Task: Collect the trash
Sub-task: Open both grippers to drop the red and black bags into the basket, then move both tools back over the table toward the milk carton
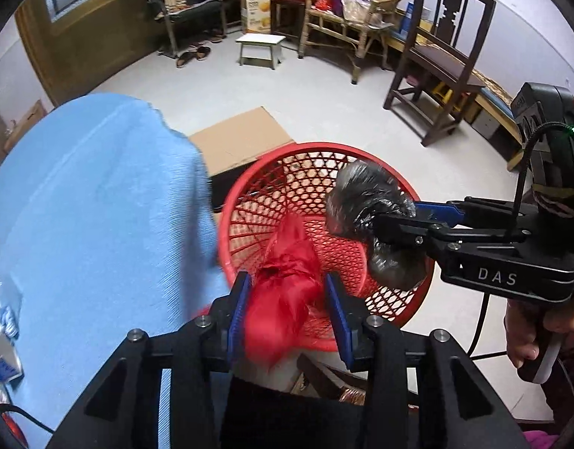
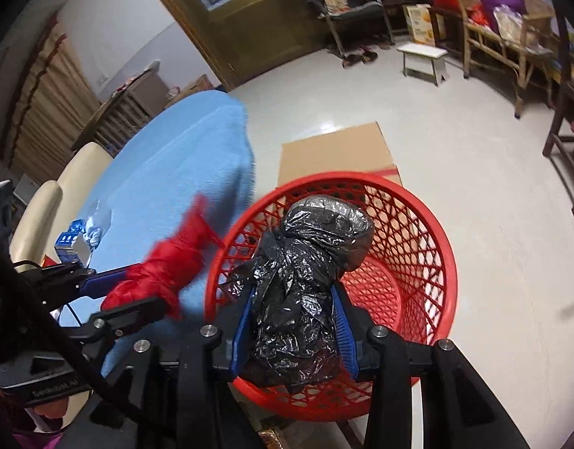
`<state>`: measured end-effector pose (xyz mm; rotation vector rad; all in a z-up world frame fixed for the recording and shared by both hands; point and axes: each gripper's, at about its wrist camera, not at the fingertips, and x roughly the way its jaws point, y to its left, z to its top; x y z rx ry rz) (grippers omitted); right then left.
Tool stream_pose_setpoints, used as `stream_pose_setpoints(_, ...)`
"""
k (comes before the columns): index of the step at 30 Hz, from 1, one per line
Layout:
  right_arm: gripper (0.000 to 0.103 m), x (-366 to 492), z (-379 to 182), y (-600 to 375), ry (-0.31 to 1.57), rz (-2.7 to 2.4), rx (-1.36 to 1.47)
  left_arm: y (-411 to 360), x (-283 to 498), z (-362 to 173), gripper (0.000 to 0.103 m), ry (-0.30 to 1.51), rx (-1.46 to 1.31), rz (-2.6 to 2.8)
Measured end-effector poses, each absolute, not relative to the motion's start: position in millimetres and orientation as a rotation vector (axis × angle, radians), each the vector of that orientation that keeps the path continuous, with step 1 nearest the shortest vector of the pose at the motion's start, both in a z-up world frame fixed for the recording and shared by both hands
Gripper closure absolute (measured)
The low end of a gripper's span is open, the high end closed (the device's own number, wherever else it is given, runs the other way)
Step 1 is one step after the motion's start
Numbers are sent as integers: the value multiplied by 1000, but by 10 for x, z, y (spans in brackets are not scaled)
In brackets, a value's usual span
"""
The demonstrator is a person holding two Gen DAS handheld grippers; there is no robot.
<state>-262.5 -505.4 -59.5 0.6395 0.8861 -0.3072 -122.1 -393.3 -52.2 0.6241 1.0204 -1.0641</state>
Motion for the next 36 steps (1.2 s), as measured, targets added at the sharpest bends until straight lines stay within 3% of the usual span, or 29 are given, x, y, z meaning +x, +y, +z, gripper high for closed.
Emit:
stream_pose_setpoints(3,48,-2672,-628,-5119,890,-311,669,-4010,-1243,-549,43,1021,614,-1082)
stream_pose_setpoints(16,43,-2996,-600,-5706,751,-585,823,-3323,-1082,-268,43,942,524,-962)
stream_pose_setpoints(36,41,-2765,-988,-5732,897,-625,815,-2072,-671,33,42,912,236,-709)
